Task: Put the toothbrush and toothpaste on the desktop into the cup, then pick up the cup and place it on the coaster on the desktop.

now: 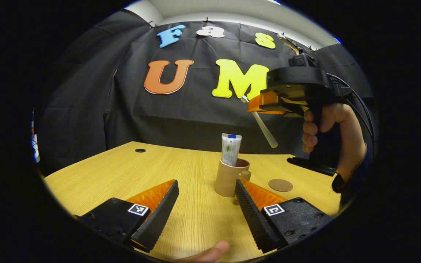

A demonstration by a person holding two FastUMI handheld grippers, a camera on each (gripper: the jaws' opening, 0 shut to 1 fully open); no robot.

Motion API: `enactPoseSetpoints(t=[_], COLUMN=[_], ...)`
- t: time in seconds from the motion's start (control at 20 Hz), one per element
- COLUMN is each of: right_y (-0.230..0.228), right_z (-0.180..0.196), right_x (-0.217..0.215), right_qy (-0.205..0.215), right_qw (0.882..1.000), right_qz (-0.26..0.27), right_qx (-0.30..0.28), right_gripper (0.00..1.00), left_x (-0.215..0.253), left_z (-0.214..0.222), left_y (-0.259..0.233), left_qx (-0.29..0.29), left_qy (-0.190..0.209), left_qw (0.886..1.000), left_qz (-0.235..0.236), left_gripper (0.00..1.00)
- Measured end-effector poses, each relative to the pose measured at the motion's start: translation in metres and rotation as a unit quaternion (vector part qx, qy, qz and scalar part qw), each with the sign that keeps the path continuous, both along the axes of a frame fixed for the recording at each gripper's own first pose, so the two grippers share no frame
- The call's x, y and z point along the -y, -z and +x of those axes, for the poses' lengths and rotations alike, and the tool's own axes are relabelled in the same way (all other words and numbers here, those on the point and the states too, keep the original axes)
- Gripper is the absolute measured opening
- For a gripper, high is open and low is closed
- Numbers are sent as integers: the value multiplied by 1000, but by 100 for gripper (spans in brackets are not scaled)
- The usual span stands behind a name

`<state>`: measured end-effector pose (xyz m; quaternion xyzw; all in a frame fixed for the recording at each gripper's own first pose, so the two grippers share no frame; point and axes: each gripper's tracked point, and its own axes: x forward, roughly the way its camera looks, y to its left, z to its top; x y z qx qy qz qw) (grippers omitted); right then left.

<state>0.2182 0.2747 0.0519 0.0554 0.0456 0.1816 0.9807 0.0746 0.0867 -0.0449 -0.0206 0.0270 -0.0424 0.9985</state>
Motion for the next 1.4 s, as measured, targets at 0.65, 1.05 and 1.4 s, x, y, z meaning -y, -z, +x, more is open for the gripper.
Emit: enactPoseSetpoints(t=[0.65, 1.05, 1.4], right_y=[15, 53, 117], right_z=[0, 27, 47], right_x=[-7, 66, 134], right_qy=[-6, 51, 131], right_qw=[1000, 996, 980], right_qz=[-9, -41, -80], right_qx=[-8, -53, -124], right_gripper=[7, 26, 72], left_x=[-11, -9, -2], left_z=[5, 4, 4], left_y=[13, 13, 20], left_qx=[-17, -16, -22], left_qy=[-6, -2, 2], left_qw=[1000, 1000, 1000], left_qz=[-11, -12, -1], left_gripper=[98, 98, 98])
